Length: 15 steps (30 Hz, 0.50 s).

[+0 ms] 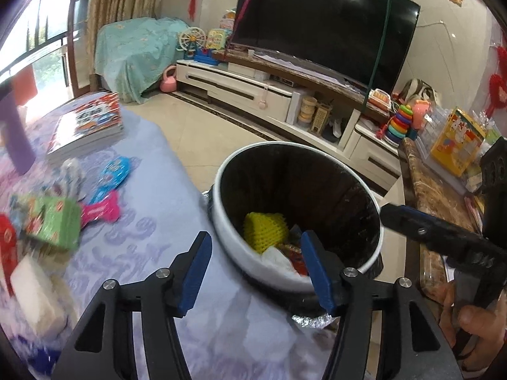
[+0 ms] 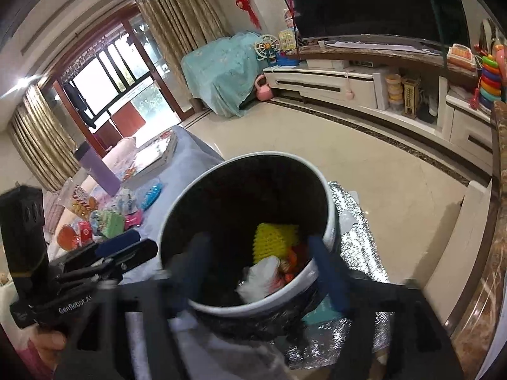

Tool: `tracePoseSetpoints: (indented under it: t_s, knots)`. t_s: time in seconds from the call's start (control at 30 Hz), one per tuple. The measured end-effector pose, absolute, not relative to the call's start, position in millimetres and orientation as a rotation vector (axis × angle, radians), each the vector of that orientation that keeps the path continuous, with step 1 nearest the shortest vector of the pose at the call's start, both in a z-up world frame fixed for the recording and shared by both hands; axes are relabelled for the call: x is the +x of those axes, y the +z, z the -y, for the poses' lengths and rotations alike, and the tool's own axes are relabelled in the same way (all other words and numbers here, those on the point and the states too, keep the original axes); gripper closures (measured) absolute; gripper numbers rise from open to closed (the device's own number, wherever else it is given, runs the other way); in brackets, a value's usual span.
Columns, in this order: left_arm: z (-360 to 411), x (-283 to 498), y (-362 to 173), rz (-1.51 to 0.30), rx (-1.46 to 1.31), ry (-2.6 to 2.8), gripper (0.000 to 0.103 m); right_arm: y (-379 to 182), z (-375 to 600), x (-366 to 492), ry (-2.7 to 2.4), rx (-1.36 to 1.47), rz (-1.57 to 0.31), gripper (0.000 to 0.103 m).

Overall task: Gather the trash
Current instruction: 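Open both grippers to drop the tissue and wrapper into the bin, then move both tools back toward the blue bag and white foam block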

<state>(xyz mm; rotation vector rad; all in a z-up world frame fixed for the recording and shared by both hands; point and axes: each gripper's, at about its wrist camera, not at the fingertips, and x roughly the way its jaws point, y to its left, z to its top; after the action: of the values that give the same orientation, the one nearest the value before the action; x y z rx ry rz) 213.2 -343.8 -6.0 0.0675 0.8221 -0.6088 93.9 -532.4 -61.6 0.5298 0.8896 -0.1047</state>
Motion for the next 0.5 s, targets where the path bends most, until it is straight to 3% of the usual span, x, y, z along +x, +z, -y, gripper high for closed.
tracePoseSetpoints:
  t_s: [0.5]
  knots:
    - [215,125,-19,-0.847,-0.056,-0.459,0.041,-58,460,84,0.002,0.564,-0.883,0.010]
